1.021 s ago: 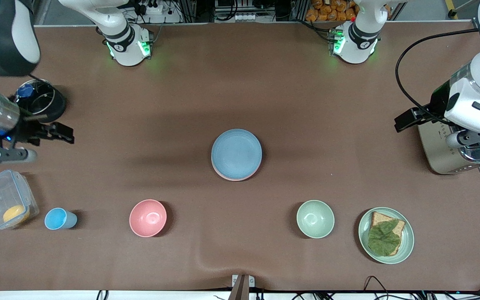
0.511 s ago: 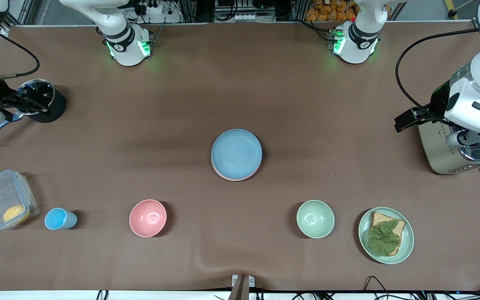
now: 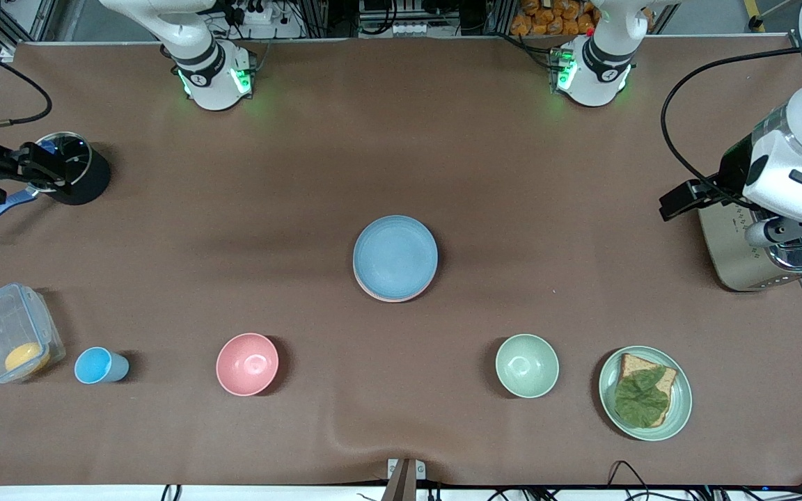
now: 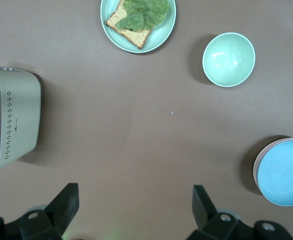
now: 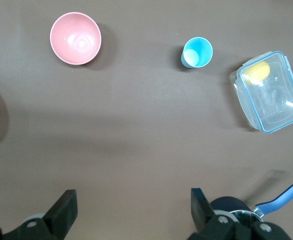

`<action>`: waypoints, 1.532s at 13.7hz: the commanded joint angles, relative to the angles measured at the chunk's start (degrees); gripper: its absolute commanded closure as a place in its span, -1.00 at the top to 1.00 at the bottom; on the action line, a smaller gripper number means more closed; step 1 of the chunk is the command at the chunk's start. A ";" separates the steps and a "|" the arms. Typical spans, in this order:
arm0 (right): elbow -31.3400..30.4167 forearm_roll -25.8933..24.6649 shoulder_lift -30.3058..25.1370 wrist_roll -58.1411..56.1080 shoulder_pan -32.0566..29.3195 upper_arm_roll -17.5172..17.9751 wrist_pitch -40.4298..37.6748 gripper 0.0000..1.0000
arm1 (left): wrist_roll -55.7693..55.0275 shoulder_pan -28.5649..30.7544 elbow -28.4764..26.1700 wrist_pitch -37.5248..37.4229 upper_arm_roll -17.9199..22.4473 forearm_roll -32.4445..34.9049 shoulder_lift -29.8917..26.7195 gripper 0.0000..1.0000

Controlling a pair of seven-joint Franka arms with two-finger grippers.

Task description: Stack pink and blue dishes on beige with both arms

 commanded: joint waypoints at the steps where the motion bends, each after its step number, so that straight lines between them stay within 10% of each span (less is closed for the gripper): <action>1: 0.19 -0.75 -0.76 3.21 -0.86 1.32 0.18 1.00 | 0.99 0.21 -0.26 -0.88 0.16 -0.16 -1.04 1.00; 21: 2.04 -0.31 -0.85 3.21 1.16 1.50 -5.44 1.00 | 1.08 0.21 -0.35 -1.06 0.16 -0.16 -1.04 1.00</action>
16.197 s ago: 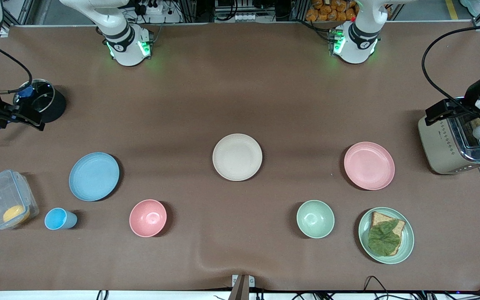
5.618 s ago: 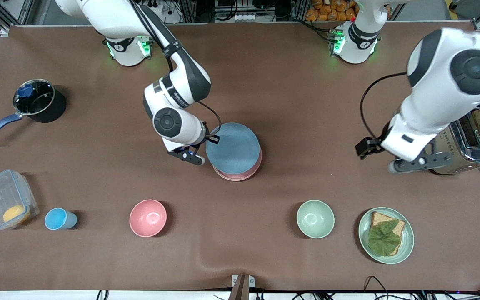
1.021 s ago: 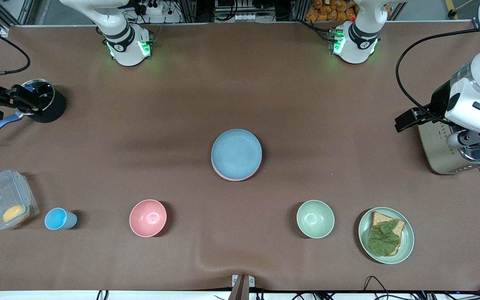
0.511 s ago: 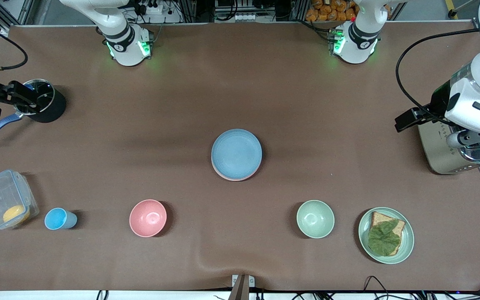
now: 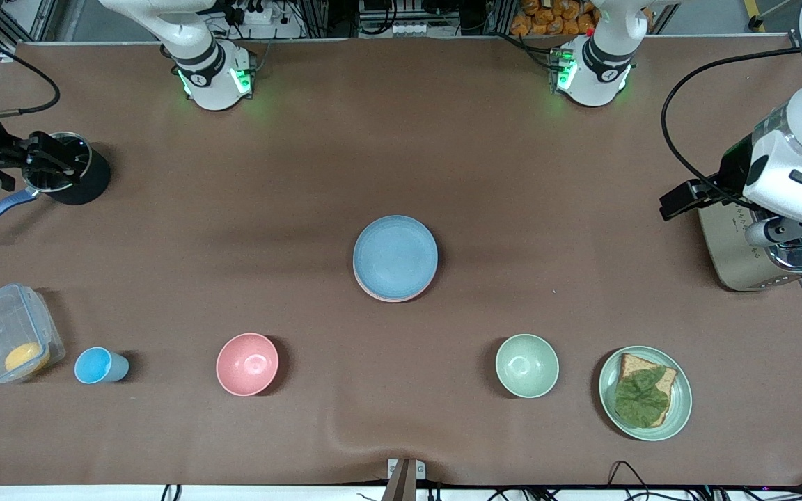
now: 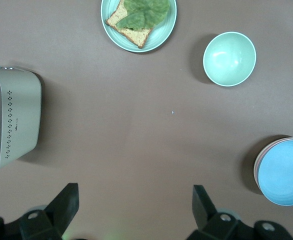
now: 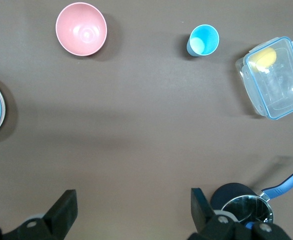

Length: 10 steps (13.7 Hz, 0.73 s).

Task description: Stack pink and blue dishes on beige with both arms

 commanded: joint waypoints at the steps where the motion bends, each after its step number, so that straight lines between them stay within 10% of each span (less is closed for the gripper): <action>1: -0.14 -0.33 -1.27 0.60 1.36 0.48 -1.04 1.00 | 1.08 0.29 -0.35 -0.88 0.13 -0.16 -1.04 1.00; 10: -0.32 -0.51 -1.28 0.60 2.16 0.31 -0.69 1.00 | 2.48 0.38 -0.35 -0.88 0.56 -0.16 -1.04 1.00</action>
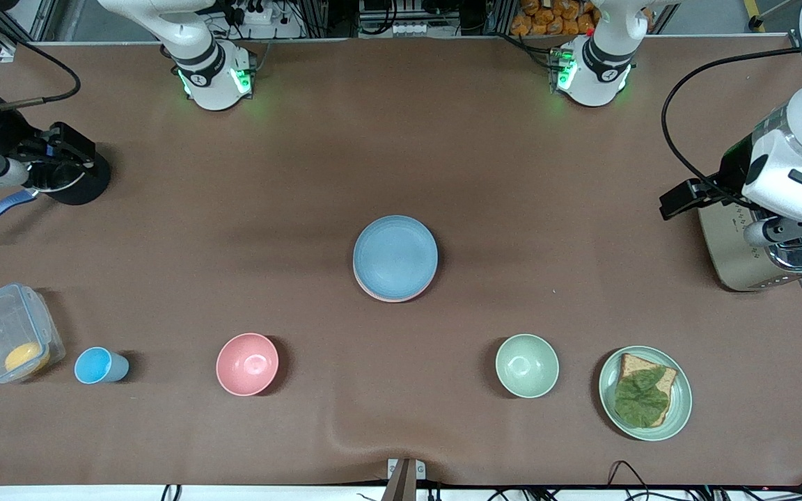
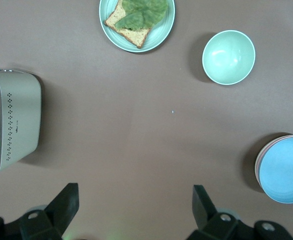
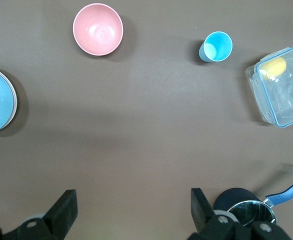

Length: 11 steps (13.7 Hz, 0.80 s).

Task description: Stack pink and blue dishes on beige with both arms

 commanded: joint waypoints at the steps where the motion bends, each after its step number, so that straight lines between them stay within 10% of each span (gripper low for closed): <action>1: -0.33 -0.53 -0.40 0.35 -0.47 -0.13 -0.29 1.00 | 2.38 0.38 -0.35 -0.85 0.94 -0.16 -1.30 1.00; 11: -0.42 -0.53 -0.31 0.44 -1.53 -0.22 -0.91 1.00 | 8.53 -3.13 -5.18 -0.68 7.26 -0.33 -5.60 1.00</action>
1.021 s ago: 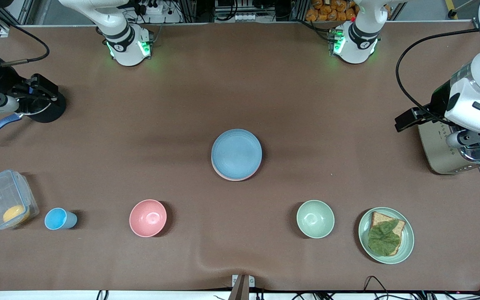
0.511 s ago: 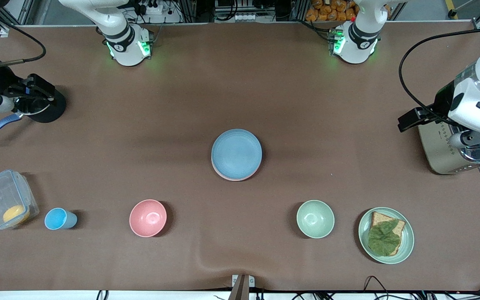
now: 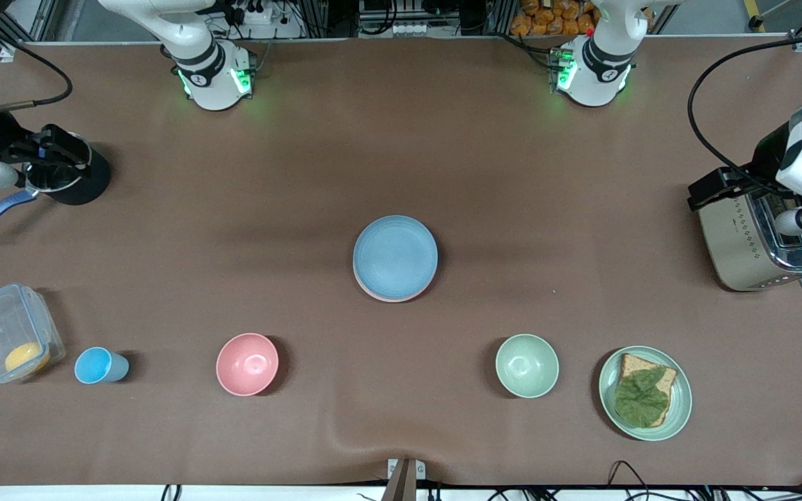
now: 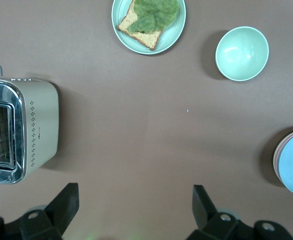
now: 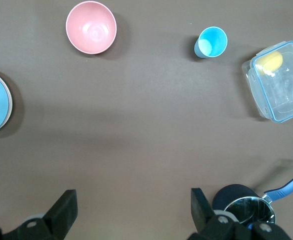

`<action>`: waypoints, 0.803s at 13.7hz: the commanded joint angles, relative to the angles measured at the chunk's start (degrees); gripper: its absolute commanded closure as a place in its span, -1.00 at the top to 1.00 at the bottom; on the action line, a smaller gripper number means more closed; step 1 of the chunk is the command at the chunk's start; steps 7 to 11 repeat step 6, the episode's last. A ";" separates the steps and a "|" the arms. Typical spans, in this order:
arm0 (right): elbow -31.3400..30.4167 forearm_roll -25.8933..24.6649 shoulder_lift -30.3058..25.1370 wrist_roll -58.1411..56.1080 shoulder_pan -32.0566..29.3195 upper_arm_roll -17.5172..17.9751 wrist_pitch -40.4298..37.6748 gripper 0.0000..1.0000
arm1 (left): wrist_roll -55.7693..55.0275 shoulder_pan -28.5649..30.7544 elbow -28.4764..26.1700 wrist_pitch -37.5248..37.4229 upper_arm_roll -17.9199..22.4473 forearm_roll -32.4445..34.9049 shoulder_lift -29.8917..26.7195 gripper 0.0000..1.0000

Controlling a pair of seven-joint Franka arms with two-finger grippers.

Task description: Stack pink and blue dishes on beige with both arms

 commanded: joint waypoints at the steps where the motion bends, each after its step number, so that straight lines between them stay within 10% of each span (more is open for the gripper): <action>1: -0.11 -0.50 -0.33 0.40 -1.20 0.38 -0.64 1.00 | 1.36 -1.49 -2.74 0.61 1.80 -0.34 -2.75 1.00; 11: -0.29 -0.41 -0.24 0.40 -2.43 0.38 -0.64 1.00 | 1.62 -2.11 -2.04 0.17 3.81 -1.39 -5.04 1.00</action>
